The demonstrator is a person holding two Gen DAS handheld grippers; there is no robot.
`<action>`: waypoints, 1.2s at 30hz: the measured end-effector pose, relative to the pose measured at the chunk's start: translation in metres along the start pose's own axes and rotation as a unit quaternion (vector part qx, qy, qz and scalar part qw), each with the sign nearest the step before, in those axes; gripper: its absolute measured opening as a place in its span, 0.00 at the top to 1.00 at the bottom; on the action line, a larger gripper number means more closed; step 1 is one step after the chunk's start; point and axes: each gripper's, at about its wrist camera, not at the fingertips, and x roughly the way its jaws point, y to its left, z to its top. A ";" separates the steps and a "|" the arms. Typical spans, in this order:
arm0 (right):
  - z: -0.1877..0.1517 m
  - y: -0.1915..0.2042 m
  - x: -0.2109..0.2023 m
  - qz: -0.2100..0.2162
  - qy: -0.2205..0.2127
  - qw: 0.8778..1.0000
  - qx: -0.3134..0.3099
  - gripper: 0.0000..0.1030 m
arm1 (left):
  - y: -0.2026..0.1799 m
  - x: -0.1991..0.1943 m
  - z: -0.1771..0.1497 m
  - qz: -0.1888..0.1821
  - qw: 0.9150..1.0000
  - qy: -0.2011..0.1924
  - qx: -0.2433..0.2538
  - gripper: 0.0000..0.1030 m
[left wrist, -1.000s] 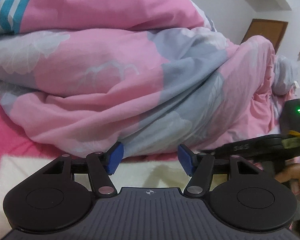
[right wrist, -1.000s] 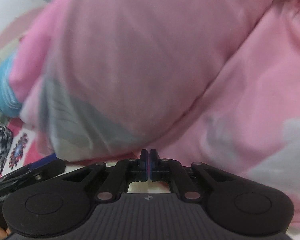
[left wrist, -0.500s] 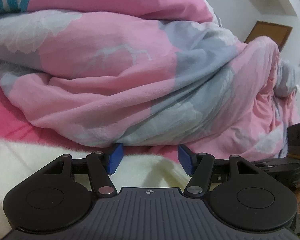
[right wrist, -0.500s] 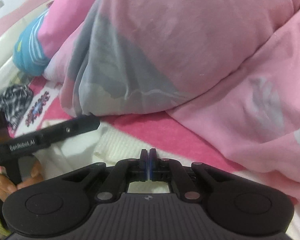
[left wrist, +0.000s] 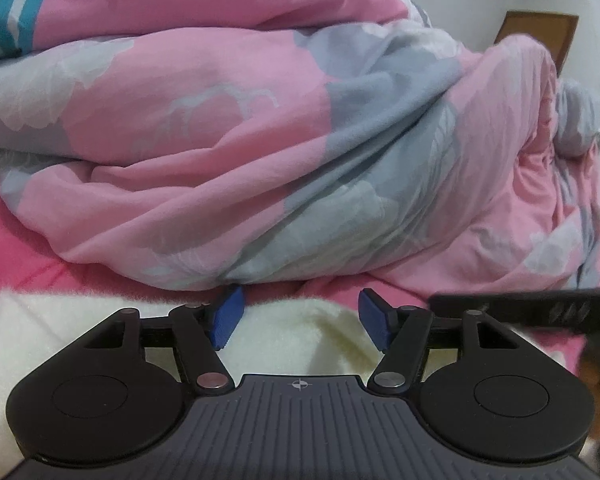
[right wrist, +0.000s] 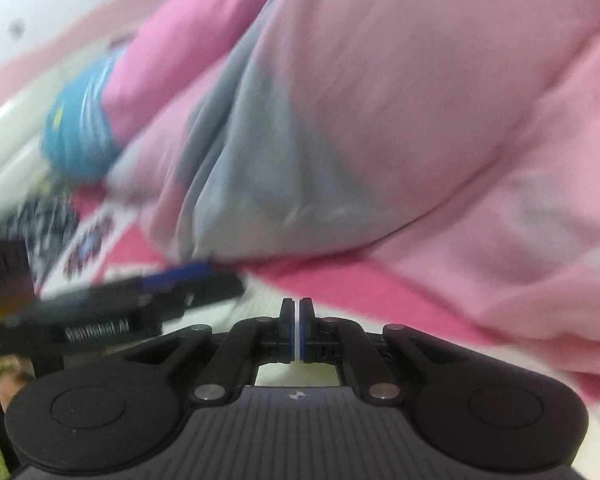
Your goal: Fold clothes
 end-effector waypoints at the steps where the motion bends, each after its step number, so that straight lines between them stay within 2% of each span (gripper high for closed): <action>1: -0.001 -0.010 -0.007 -0.012 -0.008 1.000 0.015 0.99 | -0.004 0.002 0.000 0.008 1.000 0.005 0.010 0.37; 4: -0.006 -0.028 -0.010 -0.045 -0.003 0.998 0.038 0.99 | -0.018 0.007 0.000 0.041 0.998 0.020 0.053 0.36; 7: -0.021 -0.034 -0.007 -0.057 0.022 0.998 0.010 0.99 | -0.035 0.012 -0.005 0.077 0.990 0.031 0.110 0.35; 9: -0.027 -0.035 -0.012 -0.058 0.016 0.998 0.000 1.00 | -0.043 0.014 -0.007 0.093 0.986 0.034 0.136 0.35; 11: -0.026 -0.033 -0.020 -0.057 0.003 0.998 0.010 0.99 | -0.044 0.014 -0.008 0.101 0.983 0.037 0.147 0.34; 13: -0.027 -0.026 -0.031 -0.051 -0.009 0.998 -0.029 0.99 | -0.044 0.014 -0.009 0.104 0.982 0.040 0.153 0.33; 15: -0.035 -0.009 -0.012 -0.077 0.024 0.994 -0.069 1.00 | -0.046 0.015 -0.009 0.110 0.980 0.042 0.163 0.31; 18: -0.046 -0.010 -0.012 -0.088 0.022 0.990 -0.104 1.00 | -0.049 0.014 -0.011 0.120 0.975 0.043 0.183 0.29; 20: -0.042 -0.009 -0.017 -0.096 0.025 0.991 -0.092 1.00 | -0.051 0.014 -0.013 0.126 0.971 0.044 0.200 0.28; 22: -0.038 0.006 -0.020 -0.110 0.012 0.987 -0.117 0.99 | -0.055 0.013 -0.015 0.131 0.965 0.044 0.221 0.27; 24: -0.032 0.016 -0.021 -0.105 -0.002 0.986 -0.130 0.99 | -0.059 0.014 -0.017 0.135 0.961 0.043 0.236 0.27; 27: -0.027 0.023 -0.010 -0.093 -0.007 0.987 -0.132 0.99 | -0.058 0.014 -0.017 0.136 0.961 0.046 0.236 0.25; 30: -0.042 0.012 0.012 -0.094 0.021 0.983 -0.155 1.00 | -0.053 0.014 -0.015 0.131 0.963 0.053 0.231 0.24; 34: -0.042 -0.012 -0.011 -0.074 0.013 0.995 -0.064 1.00 | -0.051 0.009 -0.013 0.122 0.962 0.061 0.237 0.22; 36: -0.044 -0.018 -0.024 -0.081 0.012 0.996 -0.033 0.99 | -0.049 0.003 -0.012 0.120 0.964 0.063 0.229 0.22</action>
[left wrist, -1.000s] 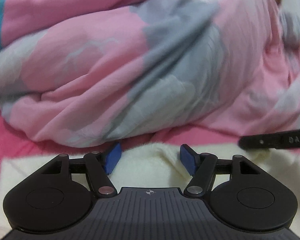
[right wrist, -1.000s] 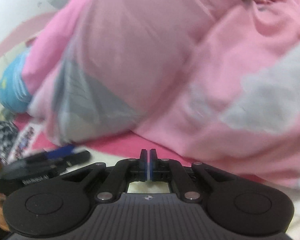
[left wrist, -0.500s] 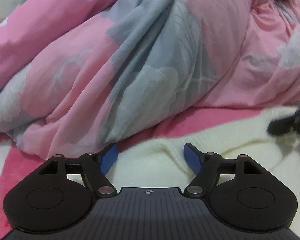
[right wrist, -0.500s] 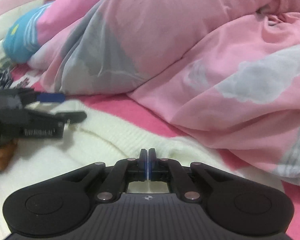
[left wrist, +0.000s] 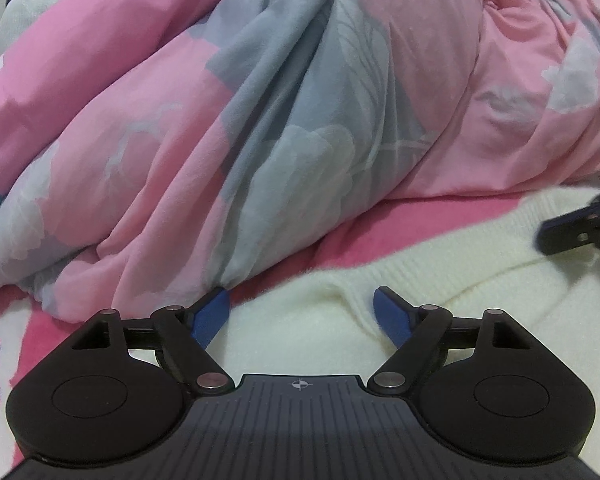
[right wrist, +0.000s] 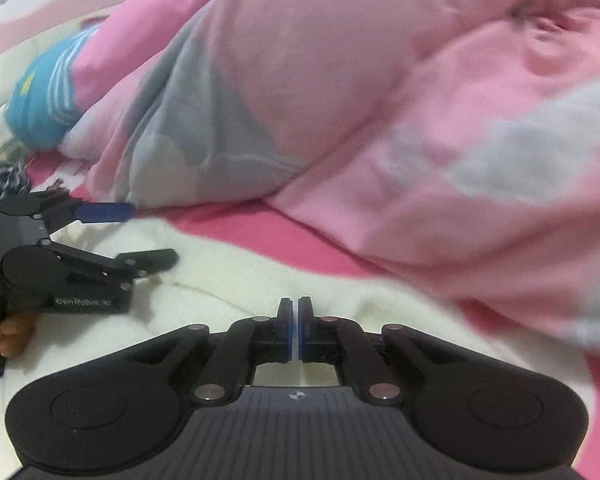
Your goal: Fold clothes
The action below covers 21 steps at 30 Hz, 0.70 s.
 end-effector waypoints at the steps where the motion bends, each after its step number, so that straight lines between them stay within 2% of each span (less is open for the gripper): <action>1: -0.001 -0.002 -0.009 -0.001 -0.005 1.000 0.020 0.99 | 0.002 -0.004 0.000 0.000 1.000 0.002 -0.007 0.22; 4: -0.004 -0.006 -0.044 0.003 -0.032 0.996 0.078 0.98 | 0.009 -0.032 -0.001 0.003 1.000 0.005 -0.027 0.22; 7: -0.016 0.005 -0.091 0.021 -0.061 0.992 0.111 0.98 | 0.009 -0.073 -0.003 0.014 1.000 -0.012 -0.008 0.22; 11: -0.055 0.030 -0.163 0.053 -0.084 0.984 0.145 0.98 | 0.012 -0.142 -0.015 0.012 0.999 -0.028 0.013 0.20; 14: -0.093 0.048 -0.216 0.084 -0.095 0.976 0.175 0.96 | 0.007 -0.201 -0.036 -0.009 0.999 -0.026 0.025 0.12; 16: -0.123 0.060 -0.245 0.097 -0.090 0.970 0.202 0.88 | 0.003 -0.234 -0.055 -0.029 0.999 -0.026 0.031 0.08; 18: -0.154 0.076 -0.272 0.106 -0.086 0.963 0.230 0.74 | -0.001 -0.266 -0.074 -0.053 0.998 -0.027 0.034 0.04; 21: -0.190 0.105 -0.298 0.107 -0.076 0.960 0.245 0.62 | -0.010 -0.304 -0.108 -0.085 0.996 -0.024 0.034 0.01</action>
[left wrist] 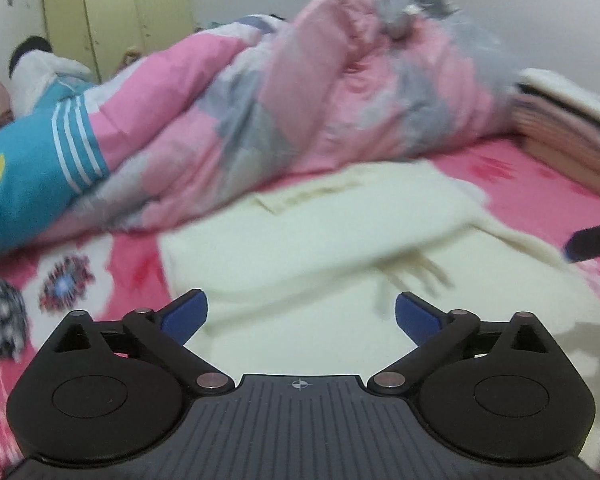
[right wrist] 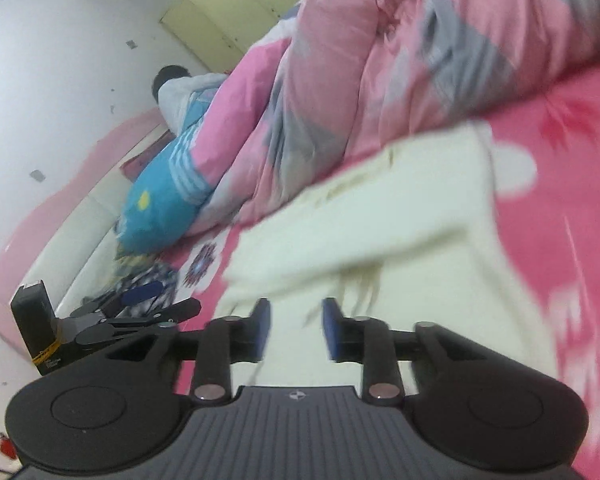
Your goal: Fold clothes
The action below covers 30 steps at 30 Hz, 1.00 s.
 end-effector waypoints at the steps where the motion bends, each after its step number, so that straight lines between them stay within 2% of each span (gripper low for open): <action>1: -0.012 0.005 -0.004 -0.009 0.001 1.000 0.002 0.59 | -0.006 -0.008 -0.010 -0.006 1.000 0.003 0.002 0.01; 3: -0.036 0.012 -0.008 -0.033 0.004 0.999 0.010 0.50 | -0.022 -0.016 -0.034 0.007 1.000 0.014 0.014 0.00; 5: -0.053 0.017 -0.004 -0.079 0.005 0.997 0.000 0.41 | -0.034 -0.017 -0.056 0.021 0.999 0.030 0.023 0.00; 6: -0.061 0.020 -0.001 -0.103 0.005 0.995 -0.006 0.40 | -0.039 -0.014 -0.068 0.027 0.998 0.045 0.026 0.00; 8: -0.072 0.028 0.008 -0.188 0.007 0.981 -0.042 0.38 | -0.047 -0.006 -0.086 0.041 0.997 0.066 0.028 0.00; 10: -0.083 0.037 0.024 -0.263 0.013 0.960 -0.099 0.33 | -0.053 0.001 -0.103 0.053 0.995 0.082 0.024 0.00; 13: -0.100 0.038 0.044 -0.306 0.030 0.941 -0.141 0.27 | -0.050 0.003 -0.119 0.062 0.995 0.073 -0.019 0.00; 14: -0.104 0.038 0.049 -0.312 0.039 0.938 -0.145 0.24 | -0.045 0.003 -0.119 0.058 0.994 0.078 -0.042 0.00; 16: -0.113 0.041 0.055 -0.326 0.028 0.931 -0.162 0.18 | -0.036 0.004 -0.120 0.049 0.991 0.088 -0.084 0.00; 21: -0.117 0.041 0.061 -0.355 0.025 0.921 -0.157 0.01 | -0.031 0.007 -0.118 0.038 0.990 0.099 -0.094 0.00; 25: -0.116 0.036 0.057 -0.351 0.025 0.926 -0.139 0.00 | -0.032 0.005 -0.120 0.038 0.990 0.097 -0.099 0.00; 30: -0.116 0.040 0.055 -0.354 0.027 0.924 -0.143 0.00 | -0.033 0.005 -0.121 0.040 0.988 0.099 -0.113 0.00</action>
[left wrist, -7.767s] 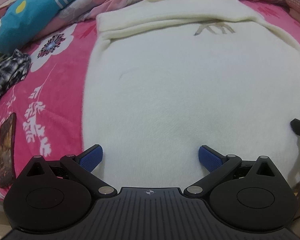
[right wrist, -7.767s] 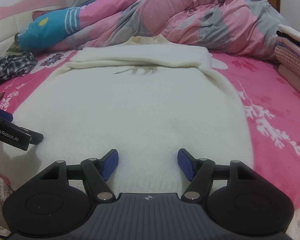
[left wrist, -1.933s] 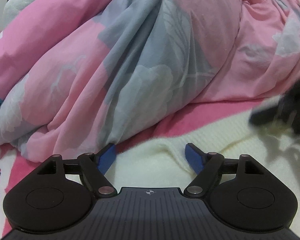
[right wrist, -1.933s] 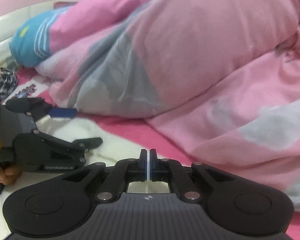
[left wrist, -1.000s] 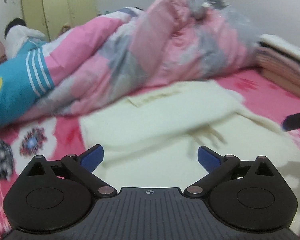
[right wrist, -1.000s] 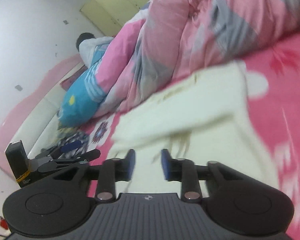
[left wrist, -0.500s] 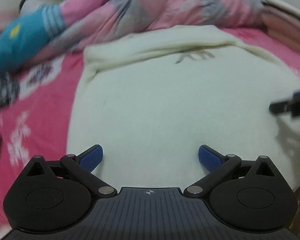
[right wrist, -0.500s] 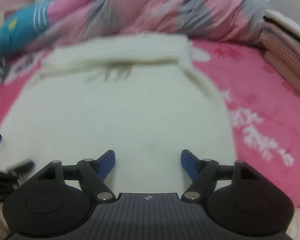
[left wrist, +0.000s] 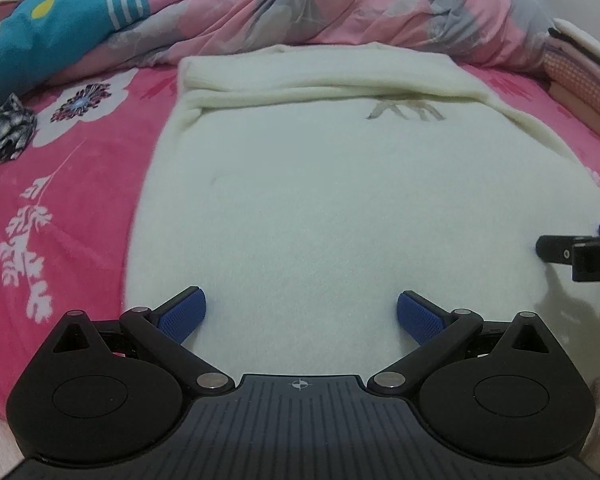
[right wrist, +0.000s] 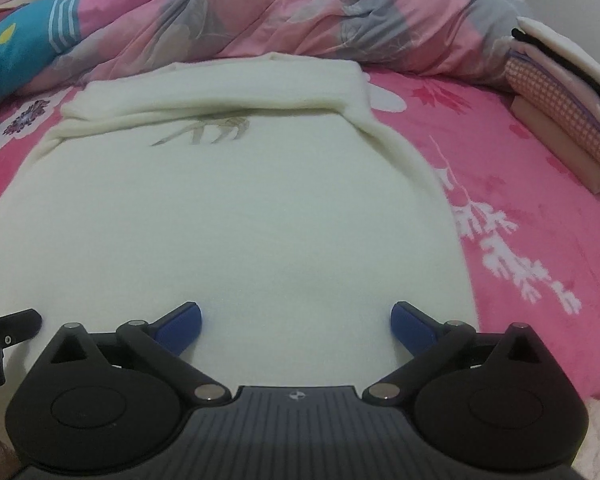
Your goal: Fold clothes
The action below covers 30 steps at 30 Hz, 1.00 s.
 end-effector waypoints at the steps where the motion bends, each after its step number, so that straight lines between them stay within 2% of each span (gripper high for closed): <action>1: 0.000 0.001 0.000 -0.002 0.000 1.000 -0.001 0.00 | 0.000 0.000 0.001 0.001 1.000 0.002 -0.001 0.00; 10: 0.000 -0.001 0.002 0.000 0.002 1.000 0.001 0.00 | 0.002 0.004 0.007 -0.007 1.000 0.028 -0.007 0.00; 30: -0.001 -0.003 0.004 0.006 0.004 1.000 0.010 0.00 | 0.002 0.004 0.010 -0.004 0.999 0.042 -0.010 0.00</action>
